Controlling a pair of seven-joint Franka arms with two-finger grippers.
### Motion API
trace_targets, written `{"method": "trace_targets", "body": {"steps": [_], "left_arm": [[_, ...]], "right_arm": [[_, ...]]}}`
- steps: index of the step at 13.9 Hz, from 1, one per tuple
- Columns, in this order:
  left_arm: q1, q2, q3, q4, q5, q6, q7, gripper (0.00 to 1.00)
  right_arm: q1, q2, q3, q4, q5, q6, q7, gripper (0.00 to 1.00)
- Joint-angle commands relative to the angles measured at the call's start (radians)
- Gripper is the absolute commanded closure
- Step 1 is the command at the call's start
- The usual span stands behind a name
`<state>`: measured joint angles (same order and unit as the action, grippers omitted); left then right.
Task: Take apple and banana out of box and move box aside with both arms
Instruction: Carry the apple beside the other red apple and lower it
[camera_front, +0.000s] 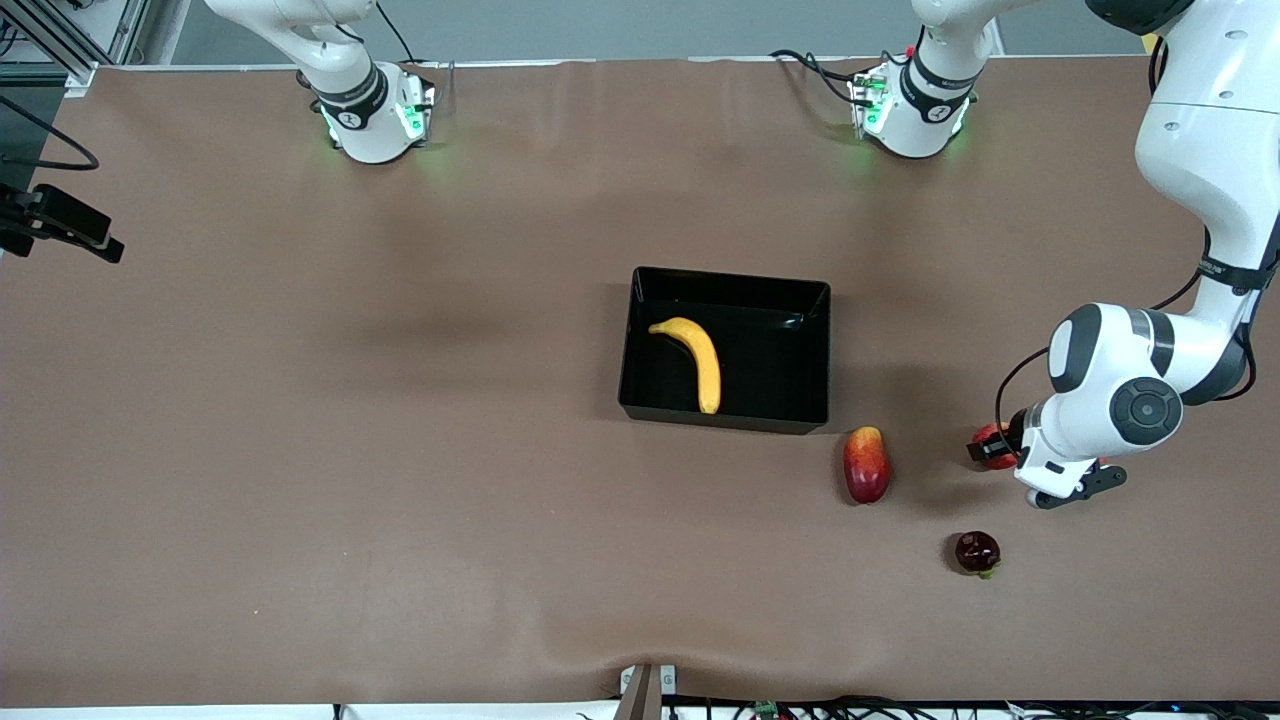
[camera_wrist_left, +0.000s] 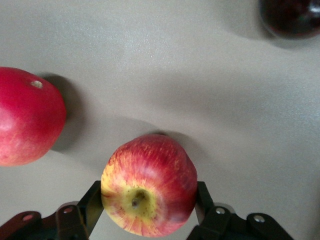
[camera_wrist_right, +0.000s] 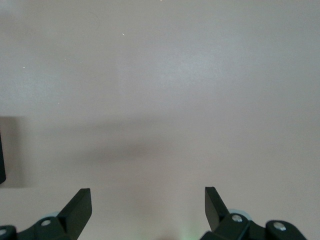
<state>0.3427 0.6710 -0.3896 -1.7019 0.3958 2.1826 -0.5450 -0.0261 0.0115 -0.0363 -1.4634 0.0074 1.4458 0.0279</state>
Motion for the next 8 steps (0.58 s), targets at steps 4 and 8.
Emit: {"method": "trace_targets", "body": {"steps": [4,8], "left_arm": [[0.004,-0.040,-0.012,0.013,0.018,-0.026,-0.010,0.00],[0.005,-0.172,-0.129,0.010,-0.050,-0.223,-0.033,0.00]], "right_arm": [[0.011,-0.001,-0.007,0.000,-0.001,0.005,0.004,0.00],[0.012,0.004,-0.007,0.000,-0.001,0.005,0.004,0.00]]}}
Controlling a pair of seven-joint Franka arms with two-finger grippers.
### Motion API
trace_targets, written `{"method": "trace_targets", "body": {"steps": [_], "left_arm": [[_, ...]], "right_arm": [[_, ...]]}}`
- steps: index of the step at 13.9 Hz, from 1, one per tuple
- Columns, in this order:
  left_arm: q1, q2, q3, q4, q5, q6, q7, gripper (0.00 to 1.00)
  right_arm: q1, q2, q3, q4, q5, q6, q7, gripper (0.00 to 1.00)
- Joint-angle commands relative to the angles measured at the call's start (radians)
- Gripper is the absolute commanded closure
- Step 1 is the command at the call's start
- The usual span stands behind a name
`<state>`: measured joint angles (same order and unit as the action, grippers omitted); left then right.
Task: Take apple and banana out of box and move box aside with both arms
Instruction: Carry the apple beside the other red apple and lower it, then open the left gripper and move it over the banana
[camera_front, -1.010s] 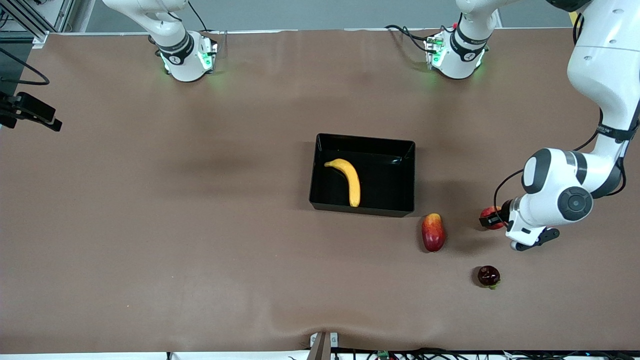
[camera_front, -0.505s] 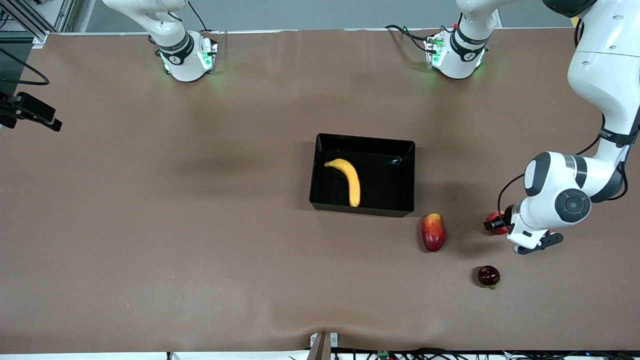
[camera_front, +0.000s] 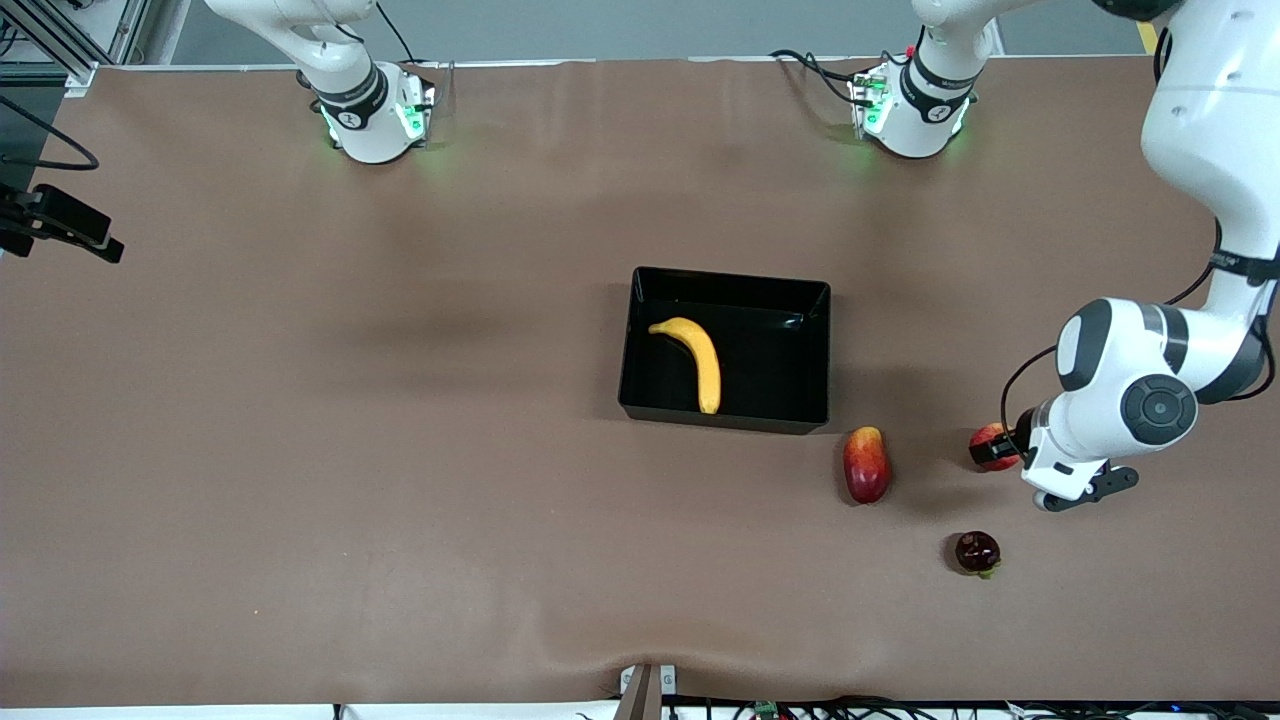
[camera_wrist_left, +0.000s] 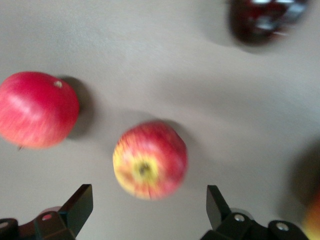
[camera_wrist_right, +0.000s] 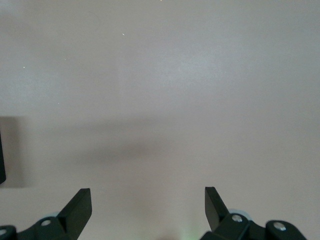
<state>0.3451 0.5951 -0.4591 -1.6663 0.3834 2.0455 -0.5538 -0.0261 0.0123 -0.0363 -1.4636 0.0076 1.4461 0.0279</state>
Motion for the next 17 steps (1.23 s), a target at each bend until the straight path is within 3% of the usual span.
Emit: {"method": "trace_targets", "body": {"steps": [1,4,6,11,17], "left_arm": [[0.000,-0.121,-0.097,-0.026,-0.078,-0.123,-0.058,0.00],[-0.006,-0.144,-0.251,-0.047,-0.103,-0.145,-0.194,0.00],[-0.050,-0.132,-0.308,-0.049,-0.098,-0.136,-0.207,0.00],[-0.266,-0.036,-0.306,-0.043,-0.029,0.007,-0.238,0.00],[-0.402,0.147,-0.296,-0.036,0.205,0.139,-0.547,0.00]], "right_arm": [[0.014,0.003,-0.007,0.000,-0.001,0.005,0.004,0.00],[0.014,0.003,-0.007,0.000,-0.001,0.005,0.004,0.00],[0.014,0.005,-0.005,0.000,-0.001,0.005,0.004,0.00],[0.027,0.021,-0.004,0.000,0.000,0.008,0.004,0.00],[0.048,0.040,-0.004,0.000,0.002,0.022,0.004,0.00]]}}
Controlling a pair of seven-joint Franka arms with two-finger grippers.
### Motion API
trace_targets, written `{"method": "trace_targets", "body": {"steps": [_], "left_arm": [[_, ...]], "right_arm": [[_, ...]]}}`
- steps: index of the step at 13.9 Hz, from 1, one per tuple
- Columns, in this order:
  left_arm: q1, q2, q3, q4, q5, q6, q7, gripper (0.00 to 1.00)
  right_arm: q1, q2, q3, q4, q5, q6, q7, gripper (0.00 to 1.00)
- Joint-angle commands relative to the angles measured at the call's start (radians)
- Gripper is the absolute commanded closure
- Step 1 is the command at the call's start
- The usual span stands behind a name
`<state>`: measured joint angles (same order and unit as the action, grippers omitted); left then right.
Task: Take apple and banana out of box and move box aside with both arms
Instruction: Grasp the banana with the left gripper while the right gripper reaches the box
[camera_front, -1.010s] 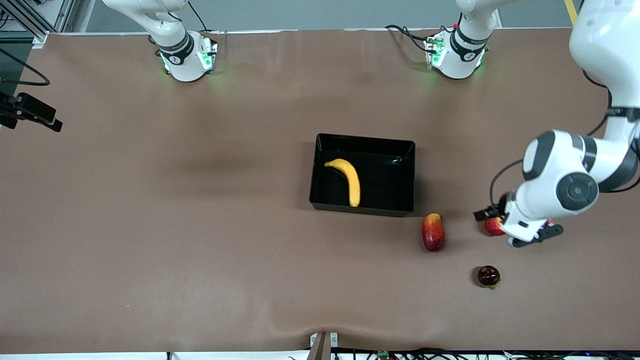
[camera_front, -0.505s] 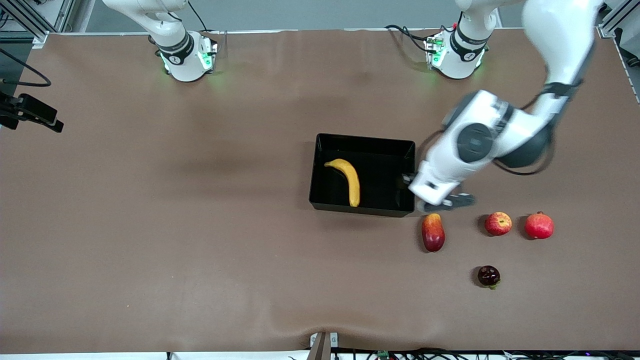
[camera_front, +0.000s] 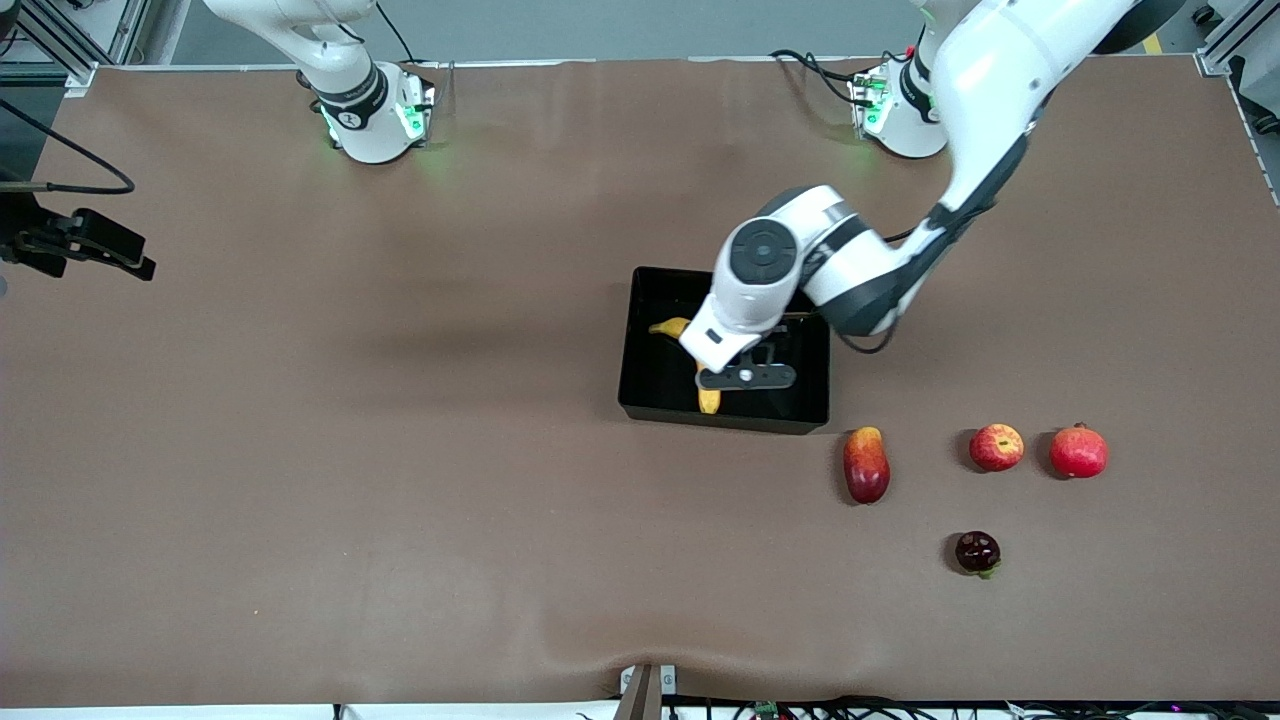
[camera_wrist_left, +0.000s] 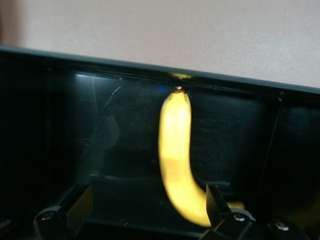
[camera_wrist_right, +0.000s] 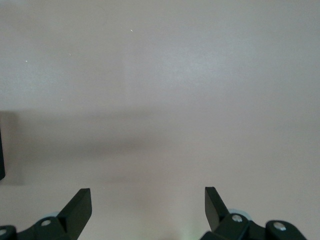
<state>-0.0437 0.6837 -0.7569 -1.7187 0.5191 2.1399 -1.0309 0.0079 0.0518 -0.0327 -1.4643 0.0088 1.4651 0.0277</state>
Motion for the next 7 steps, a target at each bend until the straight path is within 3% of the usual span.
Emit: {"method": "trace_targets", "body": {"steps": [1,6,7], "left_arm": [[-0.013,0.083,0.004,0.016,0.084,0.069,-0.084,0.00],[-0.062,0.138,0.053,0.010,0.087,0.121,-0.084,0.00],[-0.065,0.142,0.059,0.008,0.087,0.129,-0.083,0.07]], "right_arm": [[0.018,0.002,-0.007,0.001,-0.001,0.003,0.005,0.00],[0.107,0.086,-0.007,0.001,0.002,0.167,0.014,0.00],[0.148,0.123,-0.007,0.001,-0.001,0.185,0.014,0.00]]}}
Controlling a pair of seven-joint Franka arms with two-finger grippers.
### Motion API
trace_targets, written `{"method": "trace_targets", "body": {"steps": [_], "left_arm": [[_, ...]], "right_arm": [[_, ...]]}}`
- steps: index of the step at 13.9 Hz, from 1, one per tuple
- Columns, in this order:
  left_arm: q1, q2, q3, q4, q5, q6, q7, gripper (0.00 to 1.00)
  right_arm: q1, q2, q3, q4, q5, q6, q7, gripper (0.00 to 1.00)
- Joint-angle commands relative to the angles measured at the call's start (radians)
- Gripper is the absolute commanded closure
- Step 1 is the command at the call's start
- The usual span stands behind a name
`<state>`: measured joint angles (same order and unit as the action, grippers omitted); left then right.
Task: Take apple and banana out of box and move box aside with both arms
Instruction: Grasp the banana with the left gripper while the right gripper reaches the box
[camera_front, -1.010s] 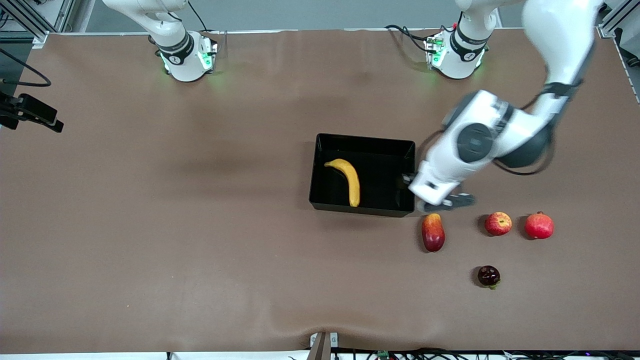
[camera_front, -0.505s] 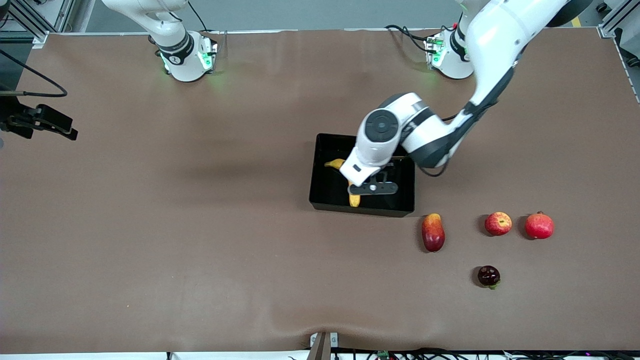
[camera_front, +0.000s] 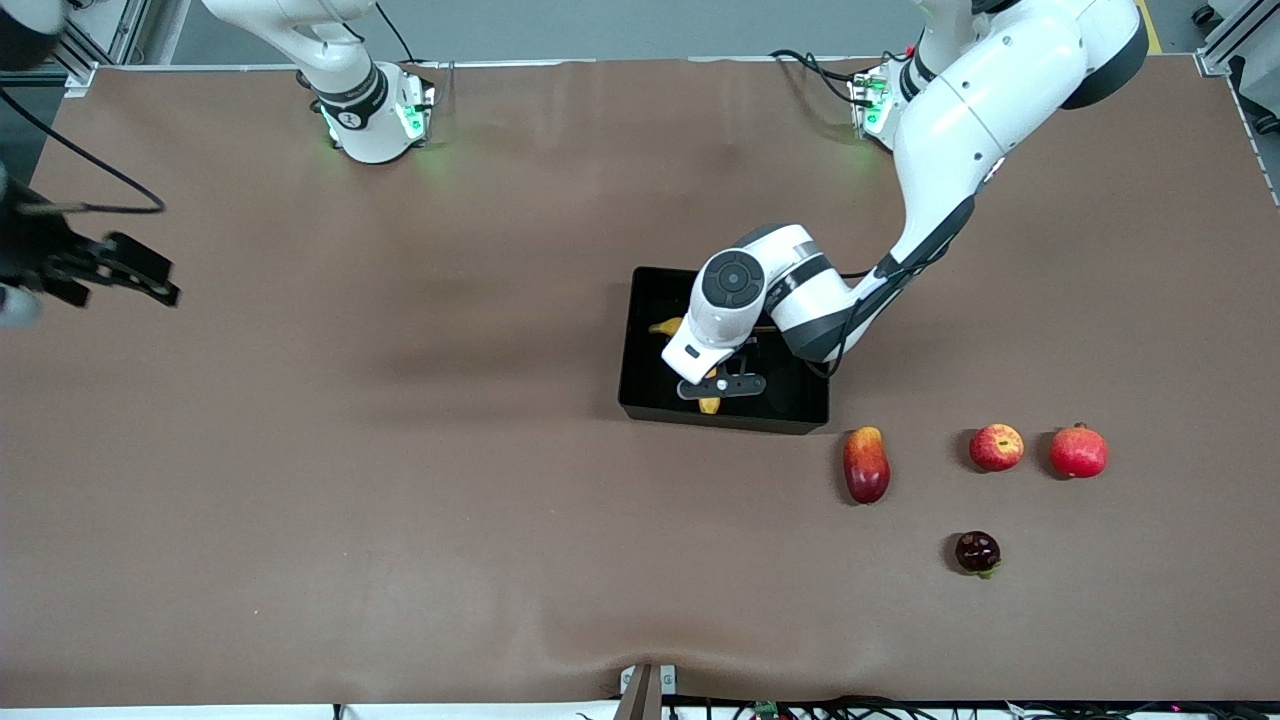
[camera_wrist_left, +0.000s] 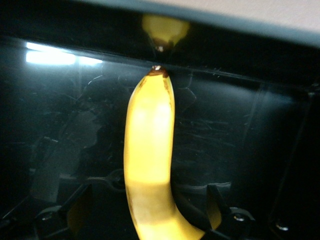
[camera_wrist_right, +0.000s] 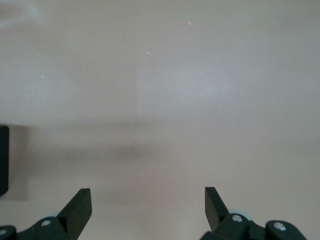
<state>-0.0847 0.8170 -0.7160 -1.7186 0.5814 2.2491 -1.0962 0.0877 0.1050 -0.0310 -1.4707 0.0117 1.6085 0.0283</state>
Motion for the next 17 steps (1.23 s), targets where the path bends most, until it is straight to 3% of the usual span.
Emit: {"method": "trace_targets", "body": {"steps": [1,2,4,6,12,15,17], "left_arm": [[-0.024,0.011,0.020,0.007,0.025,0.020,-0.016,0.23],[-0.024,0.013,0.020,0.005,0.023,0.020,-0.017,0.46],[-0.023,0.013,0.020,0.004,0.023,0.015,-0.019,0.80],[-0.023,0.008,0.021,0.007,0.023,0.009,-0.013,1.00],[-0.017,-0.064,0.009,0.080,0.023,-0.132,0.010,1.00],[0.008,-0.129,0.001,0.146,0.006,-0.216,0.033,1.00],[0.086,-0.179,-0.020,0.155,-0.009,-0.235,0.132,1.00]], "right_arm": [[0.114,0.108,-0.010,0.007,-0.016,0.060,0.015,0.00],[0.156,0.137,-0.010,0.007,-0.018,0.080,0.016,0.00],[0.172,0.154,-0.009,0.001,-0.007,0.085,0.021,0.00],[0.179,0.234,-0.007,0.007,0.011,0.099,0.012,0.00],[0.323,0.389,-0.007,0.007,0.043,0.249,0.195,0.00],[0.359,0.403,-0.007,-0.025,0.105,0.309,0.255,0.00],[0.411,0.407,-0.007,-0.036,0.108,0.362,0.281,0.00]]}}
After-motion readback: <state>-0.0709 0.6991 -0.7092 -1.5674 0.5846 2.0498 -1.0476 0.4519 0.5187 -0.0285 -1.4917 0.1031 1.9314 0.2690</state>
